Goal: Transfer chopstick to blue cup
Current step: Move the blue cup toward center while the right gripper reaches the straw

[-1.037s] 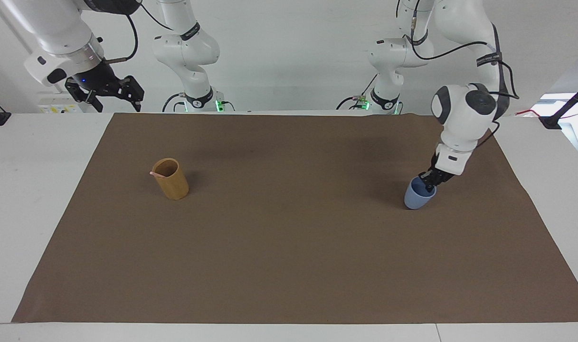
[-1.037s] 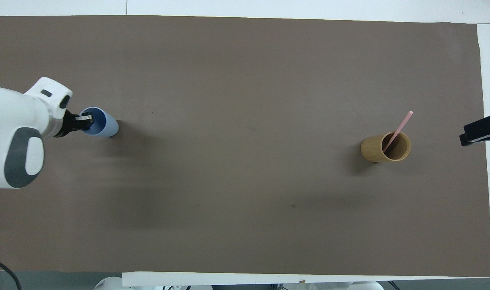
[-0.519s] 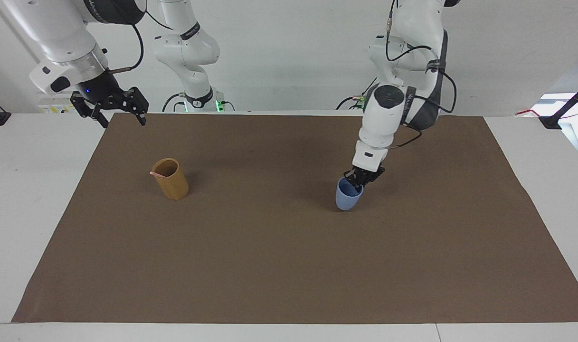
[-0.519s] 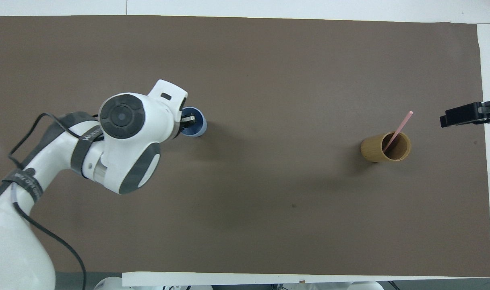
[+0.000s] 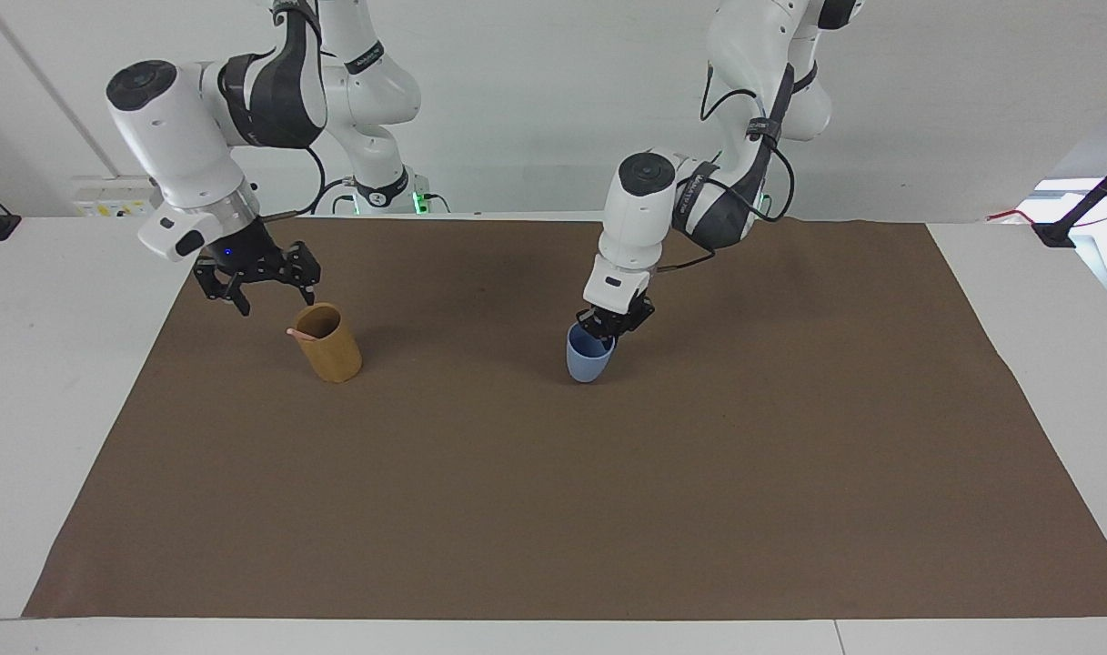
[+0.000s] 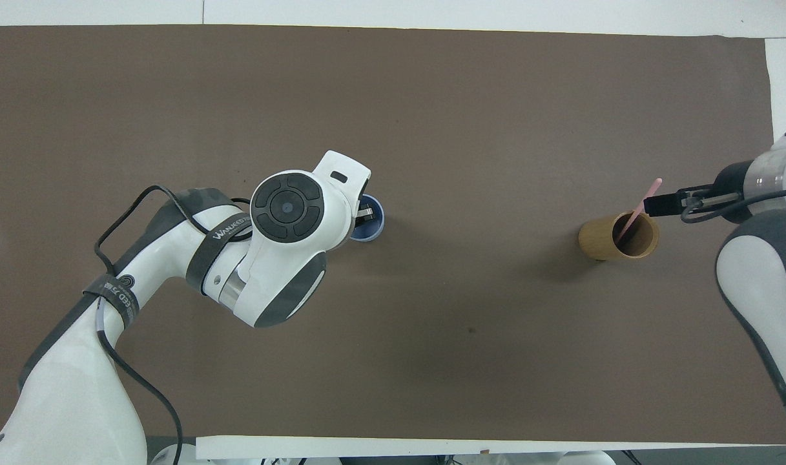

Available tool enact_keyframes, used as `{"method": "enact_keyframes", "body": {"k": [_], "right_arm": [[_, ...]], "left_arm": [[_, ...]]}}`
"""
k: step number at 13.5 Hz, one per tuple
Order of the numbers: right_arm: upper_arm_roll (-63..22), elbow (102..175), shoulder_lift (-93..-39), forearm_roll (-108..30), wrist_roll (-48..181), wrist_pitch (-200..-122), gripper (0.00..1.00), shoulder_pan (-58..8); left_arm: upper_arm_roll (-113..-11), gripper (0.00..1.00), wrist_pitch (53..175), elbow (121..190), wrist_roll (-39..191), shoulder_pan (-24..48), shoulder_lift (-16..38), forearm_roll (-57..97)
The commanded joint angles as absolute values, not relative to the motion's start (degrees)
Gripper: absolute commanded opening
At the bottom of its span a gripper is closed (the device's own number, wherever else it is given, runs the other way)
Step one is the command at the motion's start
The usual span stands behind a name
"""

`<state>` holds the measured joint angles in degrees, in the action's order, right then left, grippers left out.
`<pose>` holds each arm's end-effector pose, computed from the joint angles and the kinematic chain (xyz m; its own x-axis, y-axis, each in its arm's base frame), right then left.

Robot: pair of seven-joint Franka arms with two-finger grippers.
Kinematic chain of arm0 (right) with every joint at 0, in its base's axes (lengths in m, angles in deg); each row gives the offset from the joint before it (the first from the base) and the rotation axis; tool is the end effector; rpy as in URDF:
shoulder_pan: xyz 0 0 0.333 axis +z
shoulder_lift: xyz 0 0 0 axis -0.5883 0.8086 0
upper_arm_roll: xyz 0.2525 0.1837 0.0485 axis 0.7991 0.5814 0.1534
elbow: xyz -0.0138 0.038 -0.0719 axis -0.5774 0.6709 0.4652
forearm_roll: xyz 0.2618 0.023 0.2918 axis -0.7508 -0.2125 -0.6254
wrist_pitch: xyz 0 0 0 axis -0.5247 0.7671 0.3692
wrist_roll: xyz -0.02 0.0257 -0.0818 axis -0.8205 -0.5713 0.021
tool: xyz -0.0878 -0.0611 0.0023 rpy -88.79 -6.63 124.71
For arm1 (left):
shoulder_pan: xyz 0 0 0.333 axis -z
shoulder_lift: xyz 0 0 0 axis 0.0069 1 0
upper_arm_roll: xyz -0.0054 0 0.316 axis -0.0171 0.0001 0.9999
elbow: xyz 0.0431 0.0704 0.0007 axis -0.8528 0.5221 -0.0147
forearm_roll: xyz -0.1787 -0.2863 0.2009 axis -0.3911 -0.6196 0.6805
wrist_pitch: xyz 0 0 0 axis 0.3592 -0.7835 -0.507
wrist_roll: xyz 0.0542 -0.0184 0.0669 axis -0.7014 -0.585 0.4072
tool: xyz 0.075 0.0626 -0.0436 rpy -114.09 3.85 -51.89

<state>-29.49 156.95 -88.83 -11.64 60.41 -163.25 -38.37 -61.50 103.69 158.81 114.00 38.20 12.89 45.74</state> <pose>0.5202 -0.0314 0.4760 0.9818 0.1597 0.1031 0.1636 -0.9861 -0.0305 0.4560 -0.3971 0.3768 0.9775 0.2074 0.0385 0.2055 -0.9775 0.0483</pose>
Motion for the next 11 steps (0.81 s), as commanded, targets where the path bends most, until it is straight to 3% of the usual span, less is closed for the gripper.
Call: {"method": "enact_keyframes", "body": {"k": [1,3,4,5,6,7,9,11], "right_arm": [[-29.6,159.7,-87.7,-12.5,57.3,-168.1,0.94,-38.5],[-29.5,160.2,-87.0,-12.5,57.3,-169.8,0.83,-38.5],[-29.5,160.2,-86.9,-12.5,57.4,-170.1,0.79,-38.5],[-29.5,160.2,-86.8,-14.1,57.4,-170.9,0.76,-38.5],[-29.5,160.3,-86.5,-15.8,57.4,-171.6,0.76,-38.5],[-29.6,160.2,-86.2,-16.6,57.4,-171.7,0.76,-38.5],[-29.5,160.3,-86.2,-16.6,56.4,-171.6,0.76,-38.5],[-29.6,160.3,-86.2,-16.6,53.5,-171.7,0.70,-38.6]], "left_arm": [[-60.7,0.00,98.8,158.8,113.1,37.8,12.3,45.7],[-60.7,0.01,98.4,159.5,111.5,35.0,12.2,47.5],[-60.8,0.09,99.0,159.8,111.3,34.5,12.1,47.5],[-60.8,0.40,99.9,159.8,111.8,34.4,12.2,47.5],[-60.8,0.87,101.3,159.6,112.1,34.0,12.5,47.4],[-60.7,1.00,102.0,159.5,112.3,33.8,12.2,47.4],[-60.7,1.00,98.4,159.5,112.4,33.7,10.0,47.4],[-60.5,1.00,95.7,159.4,112.4,33.6,7.3,47.4]]}}
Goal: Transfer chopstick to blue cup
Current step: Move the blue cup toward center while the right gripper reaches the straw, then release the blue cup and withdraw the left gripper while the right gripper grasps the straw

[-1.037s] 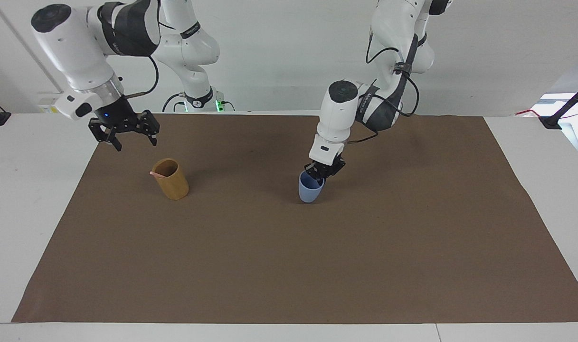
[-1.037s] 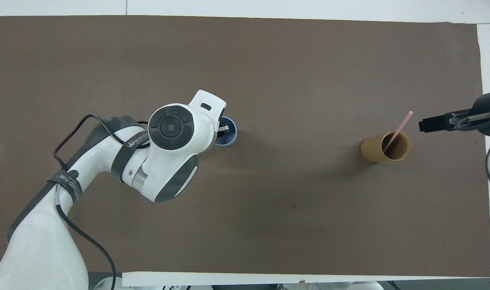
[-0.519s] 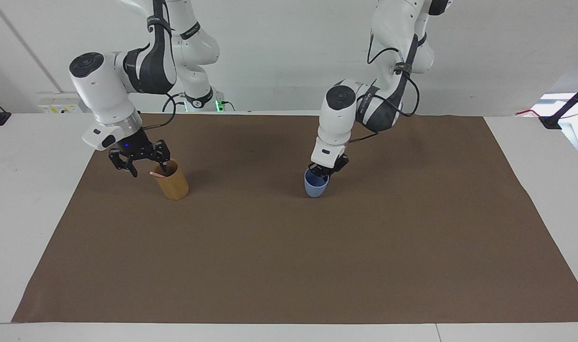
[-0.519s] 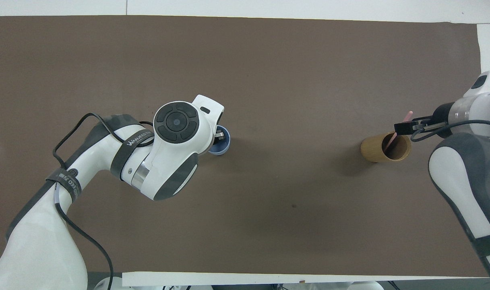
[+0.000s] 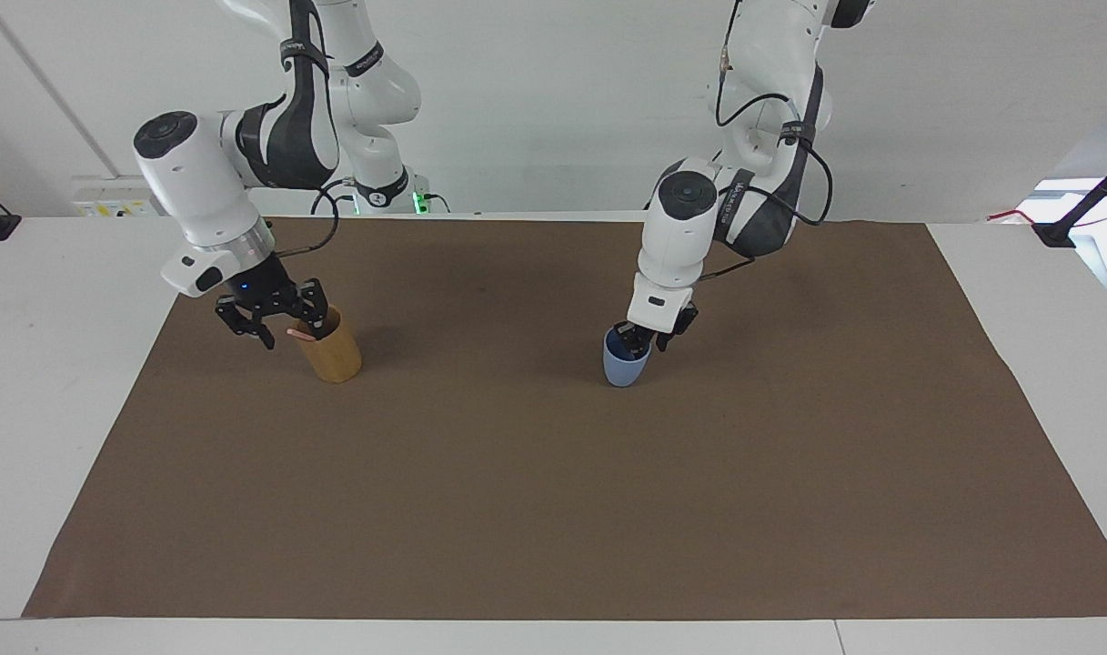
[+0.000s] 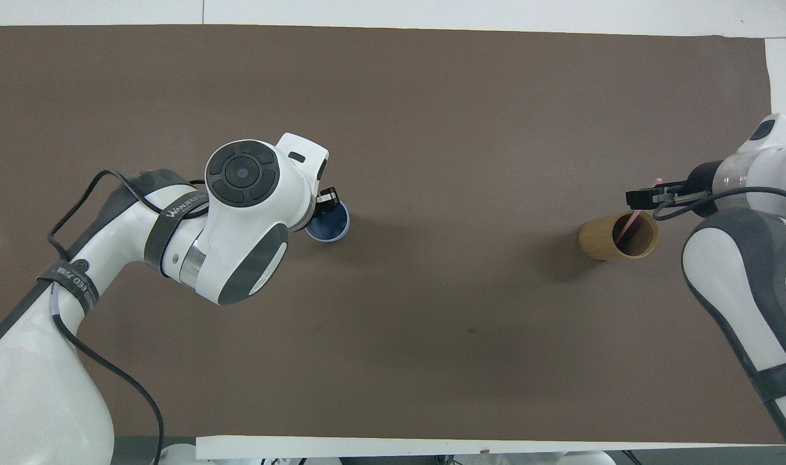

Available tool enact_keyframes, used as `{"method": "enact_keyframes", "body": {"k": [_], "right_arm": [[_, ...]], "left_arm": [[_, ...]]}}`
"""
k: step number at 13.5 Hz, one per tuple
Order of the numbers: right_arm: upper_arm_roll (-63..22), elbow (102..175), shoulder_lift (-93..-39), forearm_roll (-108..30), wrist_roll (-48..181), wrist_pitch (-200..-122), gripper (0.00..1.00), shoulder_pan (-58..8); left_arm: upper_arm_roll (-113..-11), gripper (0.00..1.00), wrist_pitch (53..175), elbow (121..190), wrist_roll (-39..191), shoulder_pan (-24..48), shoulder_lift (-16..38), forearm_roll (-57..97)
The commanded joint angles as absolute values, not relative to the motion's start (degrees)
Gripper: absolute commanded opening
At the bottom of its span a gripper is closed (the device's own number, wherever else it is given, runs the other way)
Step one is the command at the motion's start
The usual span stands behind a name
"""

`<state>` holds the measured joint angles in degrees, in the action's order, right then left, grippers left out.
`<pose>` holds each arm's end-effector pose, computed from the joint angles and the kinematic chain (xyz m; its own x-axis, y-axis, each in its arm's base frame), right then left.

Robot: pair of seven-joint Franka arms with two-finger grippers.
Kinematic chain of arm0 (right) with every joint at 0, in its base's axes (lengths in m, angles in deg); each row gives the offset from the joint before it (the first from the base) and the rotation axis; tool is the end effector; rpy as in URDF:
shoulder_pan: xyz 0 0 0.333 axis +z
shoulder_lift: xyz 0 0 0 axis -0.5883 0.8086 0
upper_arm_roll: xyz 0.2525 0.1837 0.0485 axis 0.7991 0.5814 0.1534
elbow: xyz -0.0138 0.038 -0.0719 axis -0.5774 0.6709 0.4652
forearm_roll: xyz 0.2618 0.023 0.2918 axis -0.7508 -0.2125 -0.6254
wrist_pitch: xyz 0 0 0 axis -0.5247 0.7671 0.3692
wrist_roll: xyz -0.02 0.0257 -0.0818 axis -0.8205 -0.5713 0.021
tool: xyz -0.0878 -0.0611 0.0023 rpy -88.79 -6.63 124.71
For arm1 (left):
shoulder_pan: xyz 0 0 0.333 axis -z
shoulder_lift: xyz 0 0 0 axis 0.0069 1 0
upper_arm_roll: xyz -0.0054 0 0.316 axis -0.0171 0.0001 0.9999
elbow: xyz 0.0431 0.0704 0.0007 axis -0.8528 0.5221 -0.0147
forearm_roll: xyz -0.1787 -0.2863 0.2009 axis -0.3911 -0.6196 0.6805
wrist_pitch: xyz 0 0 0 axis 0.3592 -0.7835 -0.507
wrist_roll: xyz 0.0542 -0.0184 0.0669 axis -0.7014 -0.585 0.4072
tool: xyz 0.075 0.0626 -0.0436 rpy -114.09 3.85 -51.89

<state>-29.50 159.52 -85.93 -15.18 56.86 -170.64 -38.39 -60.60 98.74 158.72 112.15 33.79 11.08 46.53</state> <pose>0.5303 -0.0311 0.4408 0.9729 0.1767 0.1491 0.1876 -0.9803 -0.0619 0.4827 -0.3470 0.3885 0.9659 0.2580 0.0195 0.2582 -0.9661 -0.0049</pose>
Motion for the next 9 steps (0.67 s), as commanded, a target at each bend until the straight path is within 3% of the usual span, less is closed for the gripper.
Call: {"method": "enact_keyframes", "body": {"k": [1,3,5,9], "right_arm": [[-29.6,160.3,-86.2,-16.6,52.8,-171.7,0.63,-38.7],[-29.6,160.3,-86.2,-16.6,52.5,-170.9,0.54,-38.6],[-29.6,160.2,-86.3,-16.6,52.5,-170.8,0.51,-38.5],[-29.5,160.1,-86.4,-16.5,52.5,-169.6,0.38,-38.5]], "left_arm": [[-60.4,1.00,93.3,158.9,112.6,33.6,6.2,47.4],[-60.3,1.00,88.7,157.5,112.2,31.8,4.4,47.4],[-60.4,1.00,85.9,157.0,109.6,27.1,1.7,47.5],[-60.3,1.00,81.1,152.5,84.9,11.9,-0.5,47.7]]}}
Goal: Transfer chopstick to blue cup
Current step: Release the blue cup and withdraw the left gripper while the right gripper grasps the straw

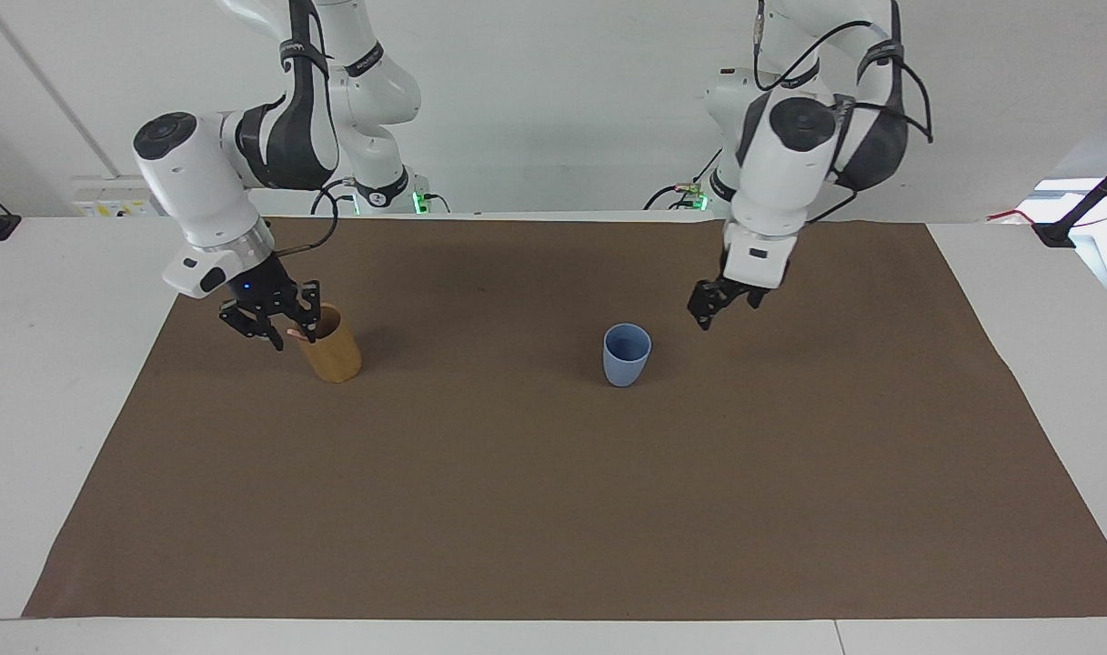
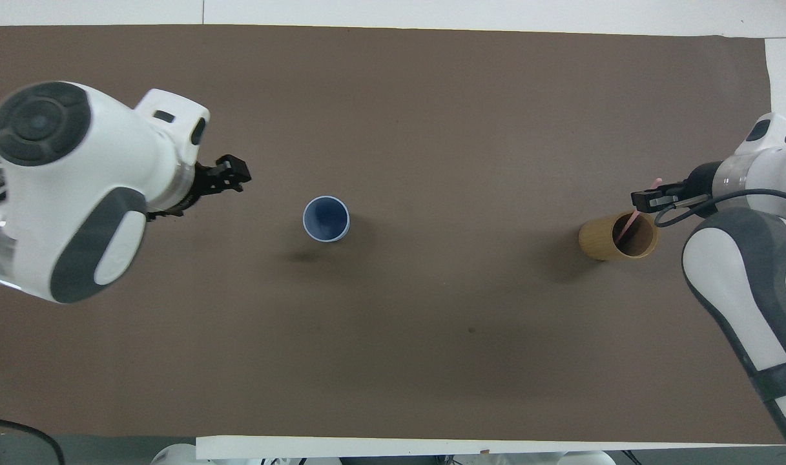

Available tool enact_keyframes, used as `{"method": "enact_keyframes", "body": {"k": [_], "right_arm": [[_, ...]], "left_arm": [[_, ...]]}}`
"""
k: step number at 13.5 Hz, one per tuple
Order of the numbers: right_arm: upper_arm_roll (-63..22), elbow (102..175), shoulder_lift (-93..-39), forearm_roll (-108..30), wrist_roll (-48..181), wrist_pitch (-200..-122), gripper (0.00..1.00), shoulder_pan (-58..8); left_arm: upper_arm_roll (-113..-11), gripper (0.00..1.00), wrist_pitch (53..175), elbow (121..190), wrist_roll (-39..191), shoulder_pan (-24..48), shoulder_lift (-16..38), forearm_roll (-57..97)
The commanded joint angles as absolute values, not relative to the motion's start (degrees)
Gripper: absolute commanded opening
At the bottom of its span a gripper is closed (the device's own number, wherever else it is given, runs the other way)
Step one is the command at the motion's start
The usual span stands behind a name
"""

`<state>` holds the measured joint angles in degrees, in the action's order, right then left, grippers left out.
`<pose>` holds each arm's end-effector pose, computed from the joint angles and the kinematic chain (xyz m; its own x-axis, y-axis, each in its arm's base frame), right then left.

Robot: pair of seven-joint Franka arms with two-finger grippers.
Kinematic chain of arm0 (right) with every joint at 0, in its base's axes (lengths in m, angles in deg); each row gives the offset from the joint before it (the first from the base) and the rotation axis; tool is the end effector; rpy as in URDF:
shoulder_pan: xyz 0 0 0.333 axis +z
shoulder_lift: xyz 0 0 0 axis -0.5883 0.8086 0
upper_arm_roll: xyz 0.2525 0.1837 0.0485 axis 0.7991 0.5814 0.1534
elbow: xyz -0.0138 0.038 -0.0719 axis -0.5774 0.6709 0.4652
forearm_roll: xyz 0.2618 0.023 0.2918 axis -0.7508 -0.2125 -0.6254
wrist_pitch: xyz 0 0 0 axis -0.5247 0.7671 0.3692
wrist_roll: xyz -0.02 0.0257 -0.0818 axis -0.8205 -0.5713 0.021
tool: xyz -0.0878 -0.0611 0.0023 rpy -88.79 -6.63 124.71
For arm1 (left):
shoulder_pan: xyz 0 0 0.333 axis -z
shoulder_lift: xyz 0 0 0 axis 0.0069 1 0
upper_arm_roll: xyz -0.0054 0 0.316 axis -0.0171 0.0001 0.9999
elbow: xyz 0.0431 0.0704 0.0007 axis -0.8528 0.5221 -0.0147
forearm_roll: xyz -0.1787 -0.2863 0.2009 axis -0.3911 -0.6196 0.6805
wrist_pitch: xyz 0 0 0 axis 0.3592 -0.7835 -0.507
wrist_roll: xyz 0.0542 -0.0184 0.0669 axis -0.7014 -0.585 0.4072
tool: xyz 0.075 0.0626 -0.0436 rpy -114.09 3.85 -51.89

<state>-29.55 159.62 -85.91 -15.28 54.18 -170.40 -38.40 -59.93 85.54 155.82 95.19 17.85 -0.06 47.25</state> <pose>0.5295 -0.0315 0.4394 0.9643 0.2206 0.1464 0.2311 -0.9712 -0.0584 0.5276 -0.1814 0.5041 0.9666 0.2530 0.0406 0.2539 -0.9670 -0.0188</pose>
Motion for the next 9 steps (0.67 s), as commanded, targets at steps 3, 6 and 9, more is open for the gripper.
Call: {"method": "enact_keyframes", "body": {"k": [3,6,9], "right_arm": [[-29.5,160.0,-86.4,-16.5,52.5,-168.8,0.35,-38.5],[-29.5,160.0,-86.4,-16.5,52.6,-168.8,0.29,-38.5],[-29.5,159.8,-86.3,-16.4,52.6,-168.8,0.12,-38.5]], "left_arm": [[-60.4,1.00,68.7,138.8,67.5,3.1,2.9,51.7],[-60.4,1.00,68.1,137.4,62.6,0.1,2.7,51.3],[-60.6,1.00,68.3,138.8,63.1,0.4,2.2,51.3]]}}
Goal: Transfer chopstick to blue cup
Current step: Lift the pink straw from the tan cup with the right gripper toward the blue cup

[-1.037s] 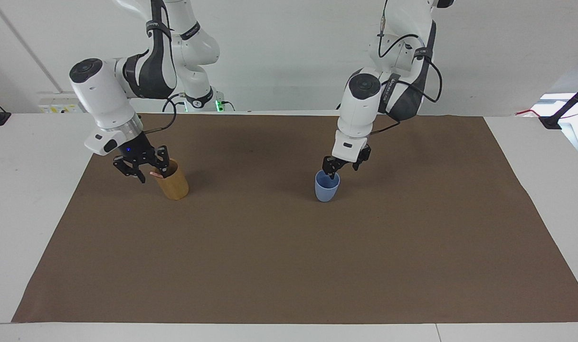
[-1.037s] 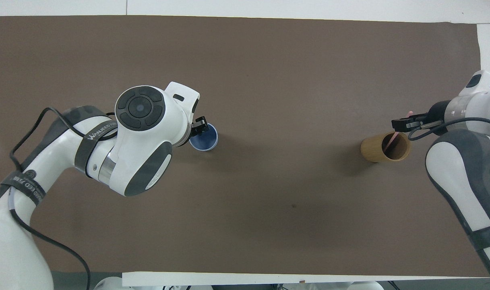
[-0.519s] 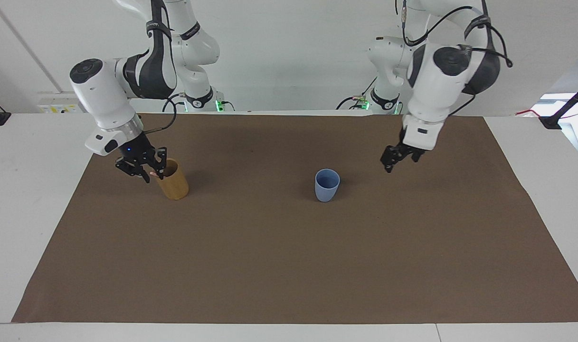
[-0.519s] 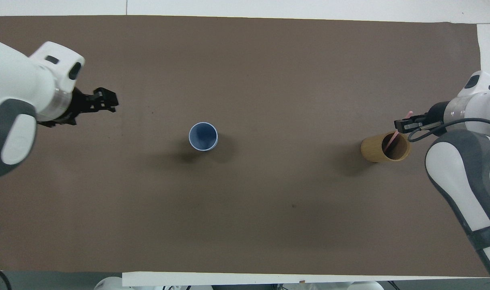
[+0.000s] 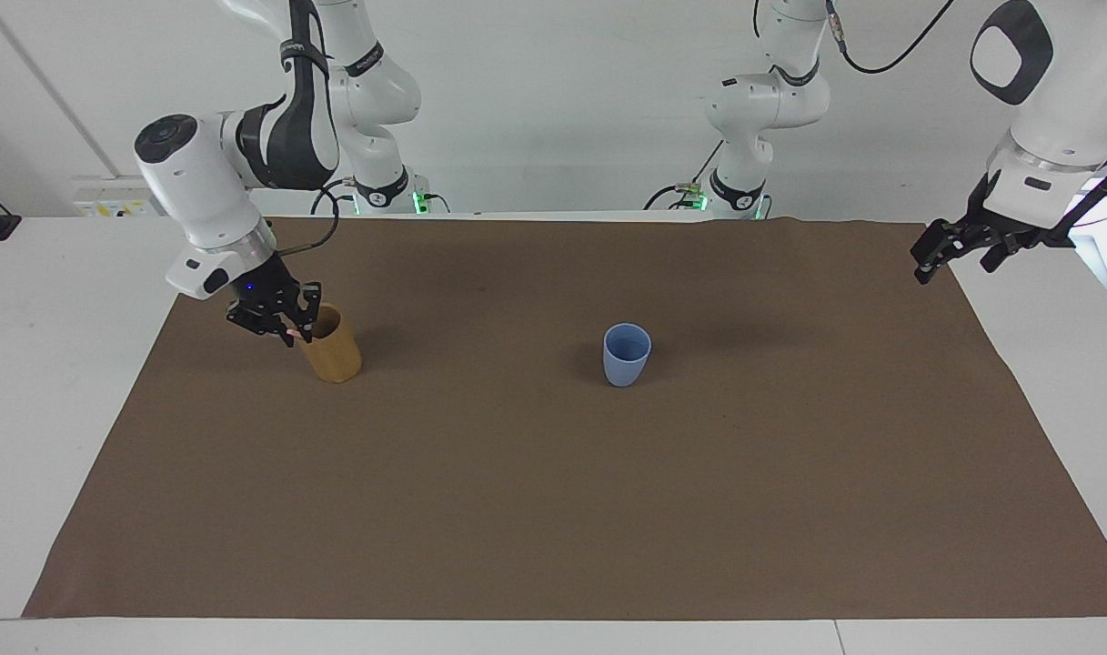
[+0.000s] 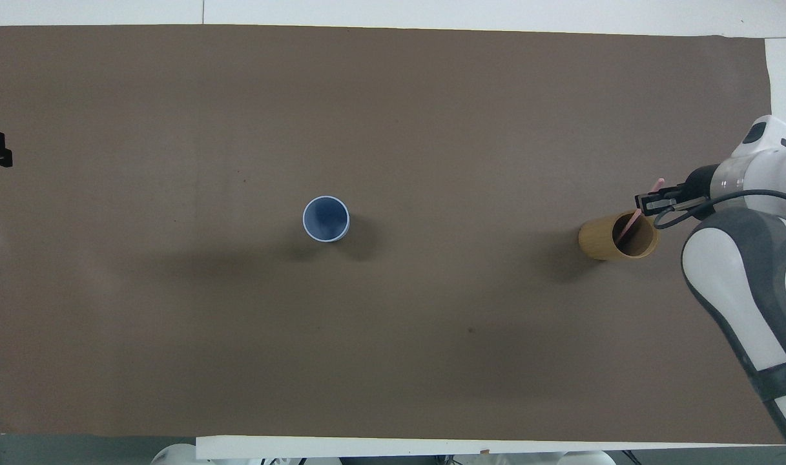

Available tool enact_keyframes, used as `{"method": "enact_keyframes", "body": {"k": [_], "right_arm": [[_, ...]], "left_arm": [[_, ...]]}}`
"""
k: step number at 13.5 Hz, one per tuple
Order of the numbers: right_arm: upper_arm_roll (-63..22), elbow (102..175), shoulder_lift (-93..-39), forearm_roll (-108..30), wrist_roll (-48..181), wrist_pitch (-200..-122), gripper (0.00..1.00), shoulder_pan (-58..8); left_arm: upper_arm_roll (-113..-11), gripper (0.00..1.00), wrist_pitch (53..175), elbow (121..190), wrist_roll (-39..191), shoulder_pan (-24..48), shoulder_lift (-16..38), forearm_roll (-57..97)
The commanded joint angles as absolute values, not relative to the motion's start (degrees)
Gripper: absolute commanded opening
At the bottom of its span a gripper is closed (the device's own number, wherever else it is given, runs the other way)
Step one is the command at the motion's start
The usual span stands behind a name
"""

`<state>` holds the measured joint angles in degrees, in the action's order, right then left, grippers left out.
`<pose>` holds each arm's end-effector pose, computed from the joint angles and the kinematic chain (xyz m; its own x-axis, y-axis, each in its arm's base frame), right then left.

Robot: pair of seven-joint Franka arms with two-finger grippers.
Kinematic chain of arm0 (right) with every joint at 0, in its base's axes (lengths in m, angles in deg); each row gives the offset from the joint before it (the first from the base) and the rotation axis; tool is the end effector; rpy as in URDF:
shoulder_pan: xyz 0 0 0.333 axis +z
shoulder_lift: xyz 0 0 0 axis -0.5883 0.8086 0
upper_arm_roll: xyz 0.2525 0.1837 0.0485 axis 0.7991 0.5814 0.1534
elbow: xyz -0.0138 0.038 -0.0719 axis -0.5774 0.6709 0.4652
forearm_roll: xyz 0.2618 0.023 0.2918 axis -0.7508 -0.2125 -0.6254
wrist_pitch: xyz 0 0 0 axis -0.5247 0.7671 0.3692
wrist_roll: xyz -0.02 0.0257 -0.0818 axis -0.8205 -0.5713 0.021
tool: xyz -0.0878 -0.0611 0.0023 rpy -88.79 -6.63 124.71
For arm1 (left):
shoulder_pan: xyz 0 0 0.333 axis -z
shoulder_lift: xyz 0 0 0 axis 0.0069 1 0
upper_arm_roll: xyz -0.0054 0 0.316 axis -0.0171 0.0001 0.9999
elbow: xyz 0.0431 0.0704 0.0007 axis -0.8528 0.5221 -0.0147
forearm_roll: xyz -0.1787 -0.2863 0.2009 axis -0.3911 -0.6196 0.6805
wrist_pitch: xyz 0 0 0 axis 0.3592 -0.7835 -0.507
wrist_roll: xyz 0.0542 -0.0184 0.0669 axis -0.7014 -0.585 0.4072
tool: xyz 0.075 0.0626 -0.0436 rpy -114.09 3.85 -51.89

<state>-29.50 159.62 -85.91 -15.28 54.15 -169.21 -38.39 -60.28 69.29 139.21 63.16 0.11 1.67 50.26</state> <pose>0.5276 -0.0305 0.4373 0.9663 0.2239 0.1272 0.2335 -0.9701 -0.0656 0.5624 -0.0088 0.6016 1.0000 0.0085 0.0030 0.0088 -0.9957 -0.0922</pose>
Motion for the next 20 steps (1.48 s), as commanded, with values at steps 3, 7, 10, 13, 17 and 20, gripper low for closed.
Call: {"method": "enact_keyframes", "body": {"k": [3,7,10,13,17,20], "right_arm": [[-29.1,157.4,-86.1,-15.5,52.5,-166.4,0.00,-38.5],[-27.7,143.0,-86.9,-11.8,52.6,-149.7,0.00,-38.4],[-22.1,129.9,-86.2,-12.3,53.6,-142.0,0.00,-38.4],[-13.7,125.3,-84.1,-17.0,69.3,-144.9,0.00,-38.3],[-3.6,126.2,-80.8,-16.5,92.7,-158.3,0.00,-34.1],[-3.7,125.8,-74.7,-9.1,105.1,-168.2,0.00,-24.9]], "left_arm": [[-60.4,1.00,68.2,138.9,63.1,-0.5,2.1,51.2],[-60.4,1.00,68.2,138.9,63.1,-0.2,2.0,51.2],[-60.4,1.00,68.2,138.9,63.1,-0.4,2.0,51.3],[-60.4,1.00,68.1,138.9,63.1,-0.5,2.0,51.2],[-60.4,1.00,68.1,138.9,63.1,-0.5,2.0,51.2],[-60.4,1.00,68.2,138.9,63.1,-0.4,2.1,51.3]]}}
